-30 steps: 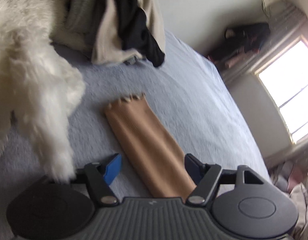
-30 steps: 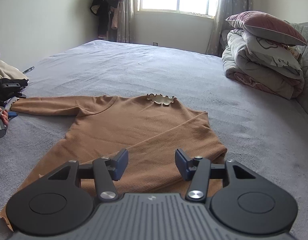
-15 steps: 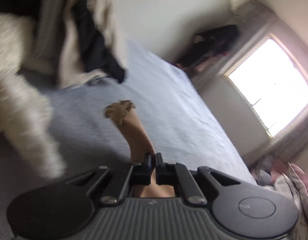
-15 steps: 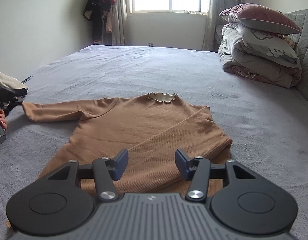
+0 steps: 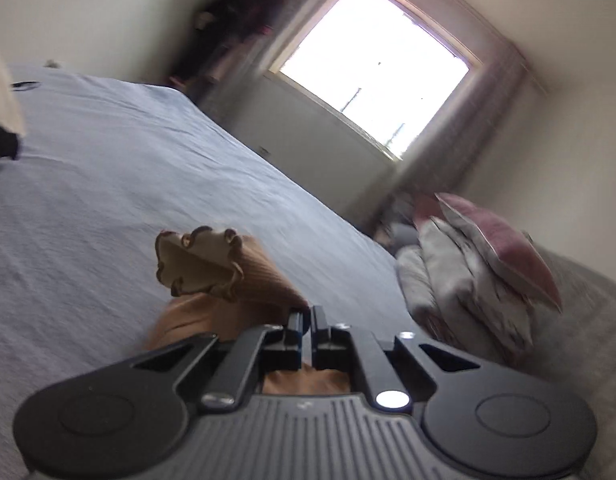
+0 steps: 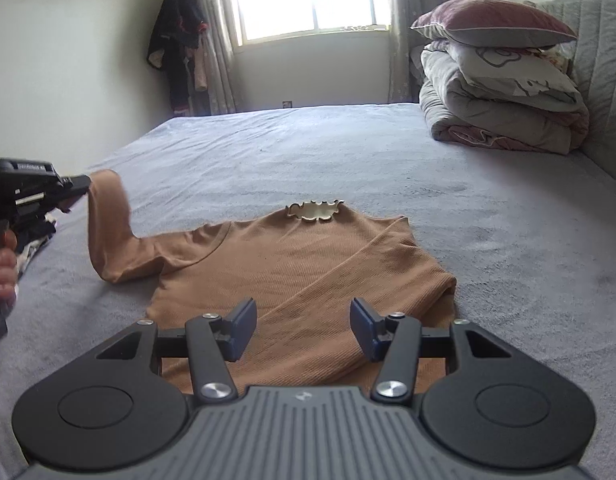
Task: Fold clothes
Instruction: 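Carry the sleeve across the top with the left gripper and release it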
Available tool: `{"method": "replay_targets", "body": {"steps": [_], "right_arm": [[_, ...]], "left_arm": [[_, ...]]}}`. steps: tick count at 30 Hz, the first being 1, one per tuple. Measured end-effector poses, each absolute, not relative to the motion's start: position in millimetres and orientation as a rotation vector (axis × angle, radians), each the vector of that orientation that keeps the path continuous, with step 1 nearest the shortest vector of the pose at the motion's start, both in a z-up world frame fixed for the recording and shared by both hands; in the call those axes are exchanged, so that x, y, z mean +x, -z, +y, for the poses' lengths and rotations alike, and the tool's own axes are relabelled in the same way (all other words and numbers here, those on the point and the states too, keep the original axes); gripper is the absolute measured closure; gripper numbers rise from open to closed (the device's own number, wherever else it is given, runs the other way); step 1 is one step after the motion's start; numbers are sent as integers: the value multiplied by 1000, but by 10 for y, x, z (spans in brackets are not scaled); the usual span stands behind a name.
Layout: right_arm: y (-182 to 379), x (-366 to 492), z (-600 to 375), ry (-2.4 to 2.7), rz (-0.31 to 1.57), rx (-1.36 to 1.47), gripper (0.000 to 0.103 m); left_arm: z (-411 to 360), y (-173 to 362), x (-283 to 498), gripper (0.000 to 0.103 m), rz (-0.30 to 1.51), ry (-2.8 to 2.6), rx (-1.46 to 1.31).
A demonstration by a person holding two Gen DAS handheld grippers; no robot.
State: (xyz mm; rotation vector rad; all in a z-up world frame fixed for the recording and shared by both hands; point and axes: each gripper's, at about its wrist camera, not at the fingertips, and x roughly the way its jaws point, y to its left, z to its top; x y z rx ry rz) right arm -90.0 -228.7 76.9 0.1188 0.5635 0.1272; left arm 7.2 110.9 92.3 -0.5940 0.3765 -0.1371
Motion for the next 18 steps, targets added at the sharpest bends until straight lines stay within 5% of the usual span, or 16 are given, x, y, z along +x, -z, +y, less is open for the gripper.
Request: {"method": "replay_targets", "body": {"steps": [18], "right_arm": [[-589,-870,-2341,-95,626,186,49]], "left_arm": [[151,-193,-100,99,747,358,-344]]}}
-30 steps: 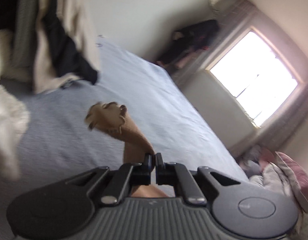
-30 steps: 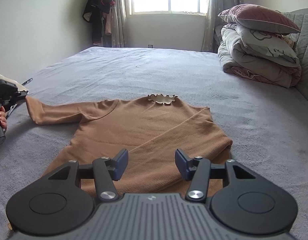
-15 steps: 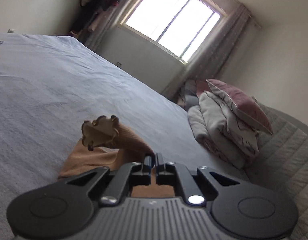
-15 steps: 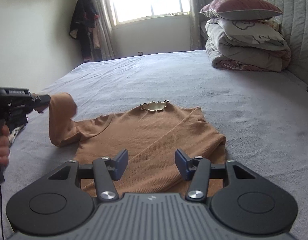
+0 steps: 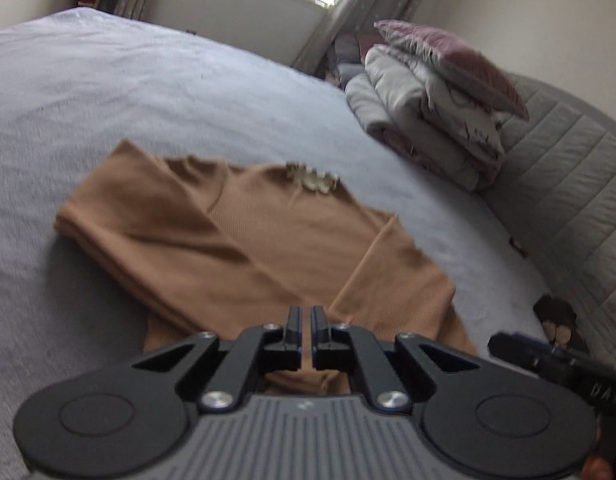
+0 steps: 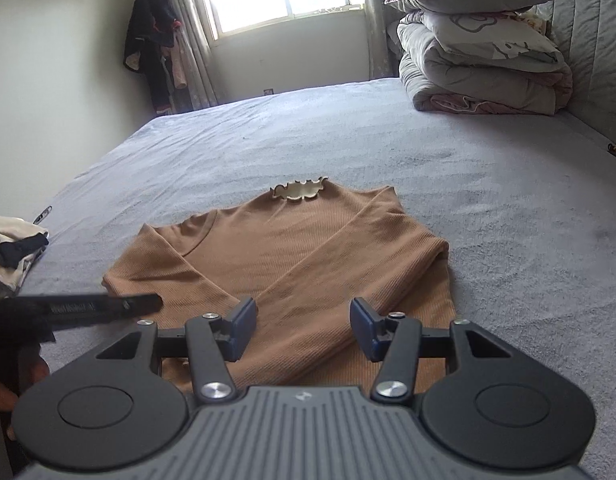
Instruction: Fold clothes
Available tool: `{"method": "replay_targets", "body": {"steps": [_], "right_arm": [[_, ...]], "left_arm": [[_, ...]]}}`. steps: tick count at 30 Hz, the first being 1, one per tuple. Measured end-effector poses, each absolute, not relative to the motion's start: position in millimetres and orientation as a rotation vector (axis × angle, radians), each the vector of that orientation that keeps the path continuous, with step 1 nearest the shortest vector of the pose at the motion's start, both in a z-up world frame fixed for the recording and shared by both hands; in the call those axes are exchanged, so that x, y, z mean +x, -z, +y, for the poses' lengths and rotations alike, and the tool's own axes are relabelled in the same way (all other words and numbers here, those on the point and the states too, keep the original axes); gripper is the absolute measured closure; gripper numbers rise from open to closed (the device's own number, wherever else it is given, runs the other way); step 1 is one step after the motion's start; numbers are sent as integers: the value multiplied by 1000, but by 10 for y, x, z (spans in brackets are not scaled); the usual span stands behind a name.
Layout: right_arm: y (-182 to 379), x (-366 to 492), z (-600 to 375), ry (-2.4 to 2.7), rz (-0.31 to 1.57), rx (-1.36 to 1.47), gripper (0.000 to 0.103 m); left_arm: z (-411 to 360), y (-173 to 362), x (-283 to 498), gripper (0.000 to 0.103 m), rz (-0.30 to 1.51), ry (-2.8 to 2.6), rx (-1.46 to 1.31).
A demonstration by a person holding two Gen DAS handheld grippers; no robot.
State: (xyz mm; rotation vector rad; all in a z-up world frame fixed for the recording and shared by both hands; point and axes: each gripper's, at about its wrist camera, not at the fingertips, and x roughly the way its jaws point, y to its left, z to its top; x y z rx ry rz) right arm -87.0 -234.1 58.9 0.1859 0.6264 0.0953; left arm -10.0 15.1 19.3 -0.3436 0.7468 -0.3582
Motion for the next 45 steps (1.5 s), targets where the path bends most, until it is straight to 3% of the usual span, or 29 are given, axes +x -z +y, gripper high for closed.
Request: {"method": "replay_targets", "body": {"steps": [6,9,14,16,20,22,45], "right_arm": [[-470,-823,-2277,-98,670,165,49],[-394,-781,-2222,-110,700,157,49],[-311,-715,-2098,-140,742,149,49],[-296,-691,-2057,-156,755,155,49],[-271,-645,-2003,-189,776,188,49],[-257,-618,-1983,-202,786,206,49],[-137,-528,-1788,-243,834,274,49]], "left_arm": [[242,-142,-55,98,776,338,-364],[345,-172,-34,92,774,324,-392],[442,-203,24,78,794,289,-412],[476,-222,48,66,808,269,-412],[585,-251,93,60,833,230,-427],[647,-263,105,49,839,207,-436],[771,-251,102,45,868,172,-469]]}}
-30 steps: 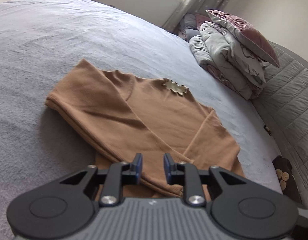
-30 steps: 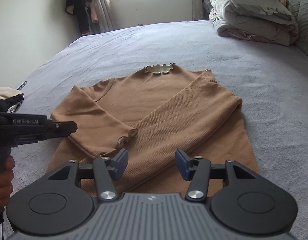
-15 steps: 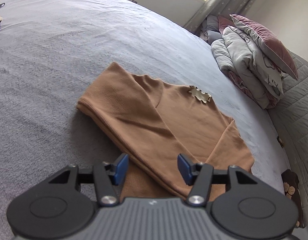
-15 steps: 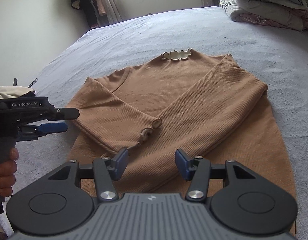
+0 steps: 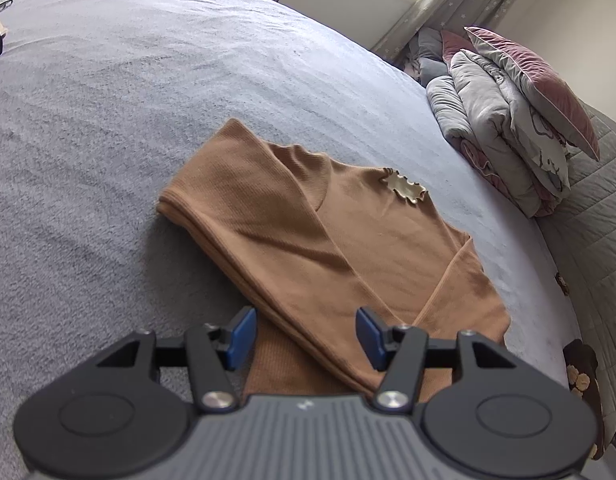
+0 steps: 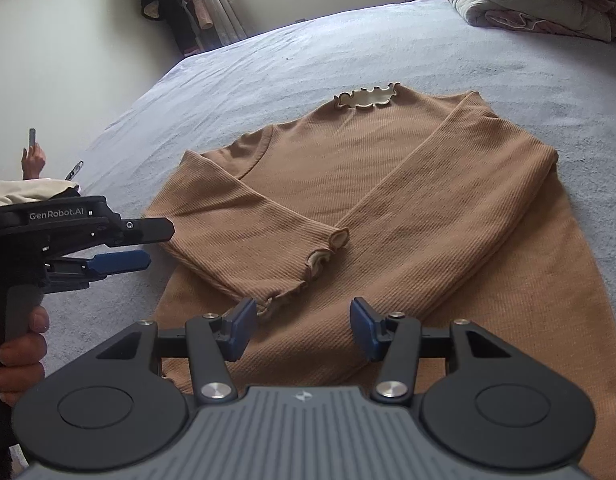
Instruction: Fold clothes
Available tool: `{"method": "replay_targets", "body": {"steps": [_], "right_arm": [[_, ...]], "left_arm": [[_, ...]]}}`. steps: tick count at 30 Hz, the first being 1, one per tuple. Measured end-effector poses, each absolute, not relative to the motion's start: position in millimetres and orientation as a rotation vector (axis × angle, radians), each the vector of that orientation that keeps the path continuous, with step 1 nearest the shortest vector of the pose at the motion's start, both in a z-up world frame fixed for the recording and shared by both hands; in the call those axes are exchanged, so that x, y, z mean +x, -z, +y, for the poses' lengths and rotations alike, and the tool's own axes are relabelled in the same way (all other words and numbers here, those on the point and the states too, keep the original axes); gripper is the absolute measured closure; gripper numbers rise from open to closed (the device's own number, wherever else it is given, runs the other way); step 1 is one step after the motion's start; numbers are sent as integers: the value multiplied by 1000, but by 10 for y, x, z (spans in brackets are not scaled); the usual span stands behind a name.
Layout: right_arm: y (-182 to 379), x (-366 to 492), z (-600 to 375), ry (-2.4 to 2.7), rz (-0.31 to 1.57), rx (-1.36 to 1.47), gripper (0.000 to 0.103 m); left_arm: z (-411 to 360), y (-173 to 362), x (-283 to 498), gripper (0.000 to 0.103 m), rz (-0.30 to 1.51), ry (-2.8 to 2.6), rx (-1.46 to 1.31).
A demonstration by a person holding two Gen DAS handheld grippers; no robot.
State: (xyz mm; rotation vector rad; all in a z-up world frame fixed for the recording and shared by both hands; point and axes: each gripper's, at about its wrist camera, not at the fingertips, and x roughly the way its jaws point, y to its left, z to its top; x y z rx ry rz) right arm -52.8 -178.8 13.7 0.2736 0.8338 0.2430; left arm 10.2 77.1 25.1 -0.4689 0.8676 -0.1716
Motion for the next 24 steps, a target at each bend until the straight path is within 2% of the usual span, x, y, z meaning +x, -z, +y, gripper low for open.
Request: {"method": "replay_targets", "body": {"steps": [13,20,22,24], "right_arm": [[-83,-523,-1797,-241,849,279,49],[-69,-483,-2101,-160,834,455,49],[-55,-452,-2159,-140,828,493,50],[-60,-412,-2174,-156,815,526,56]], "left_arm": [[801,-232,111,43,880,166,-472],[1050,-160,181,43,897,110,-531],[1103,-123,202,43,904,90,-549],[1145,-95,220,43,908,76,-565]]}}
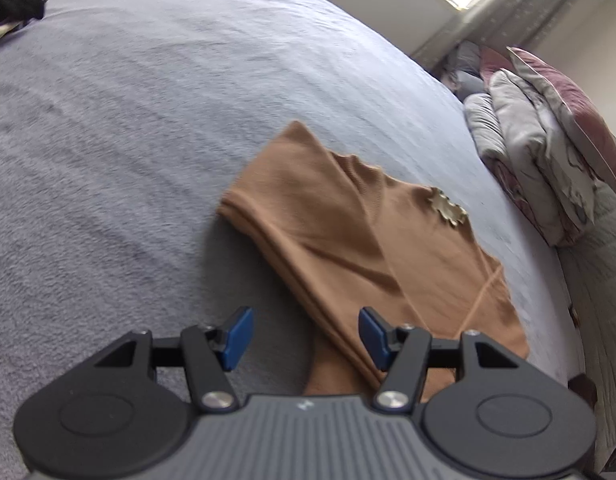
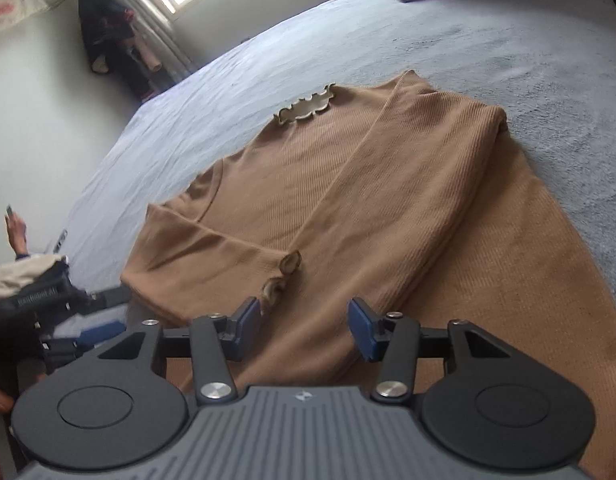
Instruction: Fold clothes
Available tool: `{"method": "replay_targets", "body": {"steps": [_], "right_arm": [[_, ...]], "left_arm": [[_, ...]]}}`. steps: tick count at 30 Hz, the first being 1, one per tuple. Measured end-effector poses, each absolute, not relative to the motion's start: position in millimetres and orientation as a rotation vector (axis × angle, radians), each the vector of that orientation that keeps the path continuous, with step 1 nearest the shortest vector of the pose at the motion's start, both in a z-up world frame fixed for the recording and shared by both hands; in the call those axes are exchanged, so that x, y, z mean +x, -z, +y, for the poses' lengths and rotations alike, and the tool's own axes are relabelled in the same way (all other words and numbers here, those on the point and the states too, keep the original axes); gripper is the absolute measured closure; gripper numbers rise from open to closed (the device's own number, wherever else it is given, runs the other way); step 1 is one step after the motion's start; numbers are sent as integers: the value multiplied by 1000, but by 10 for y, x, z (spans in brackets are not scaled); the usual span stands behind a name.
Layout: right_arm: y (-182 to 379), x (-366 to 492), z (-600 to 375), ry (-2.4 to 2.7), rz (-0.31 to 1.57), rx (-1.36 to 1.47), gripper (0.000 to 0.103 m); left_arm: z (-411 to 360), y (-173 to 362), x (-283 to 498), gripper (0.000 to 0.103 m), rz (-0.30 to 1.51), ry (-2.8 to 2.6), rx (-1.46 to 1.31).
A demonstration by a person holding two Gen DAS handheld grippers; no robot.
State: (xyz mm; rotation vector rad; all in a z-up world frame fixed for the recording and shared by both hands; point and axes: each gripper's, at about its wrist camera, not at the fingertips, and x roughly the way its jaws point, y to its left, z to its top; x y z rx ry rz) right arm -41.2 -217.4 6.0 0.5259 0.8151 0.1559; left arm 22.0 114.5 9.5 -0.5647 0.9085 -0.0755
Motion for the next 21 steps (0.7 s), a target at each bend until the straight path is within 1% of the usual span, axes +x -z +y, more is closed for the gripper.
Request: {"method": "replay_targets", "body": {"steps": [1,4,9,10,11,12,15,21], "right_arm": [[-63,-392,-2175,-170,809,544,60],[-50,-321,-2103,-251,807,598,62],[101,-160,-1872,-278,872,575,63],[134,-141,-1821,-273,879,555,67],[147,-139,-1776,-271,872,531,85],[141,-138,-1745,-271,865,509,91],[-6,-186,-1737,-278,807,490,93],[-727,-391,-2021,-221,603,458,93]], "left_arm": [[1156,-86,225,43,910,71,-569],[1172,-59,242,44,910,62,-576],[1171,6,300,44,928,63,-597],[1170,12,305,44,931,63,-596],[1172,10,310,44,930,62,-593],[1175,8,314,44,930,62,-590],[1208,-1,320,44,919,58,-584],[1199,-42,324,43,894,37,-484]]}}
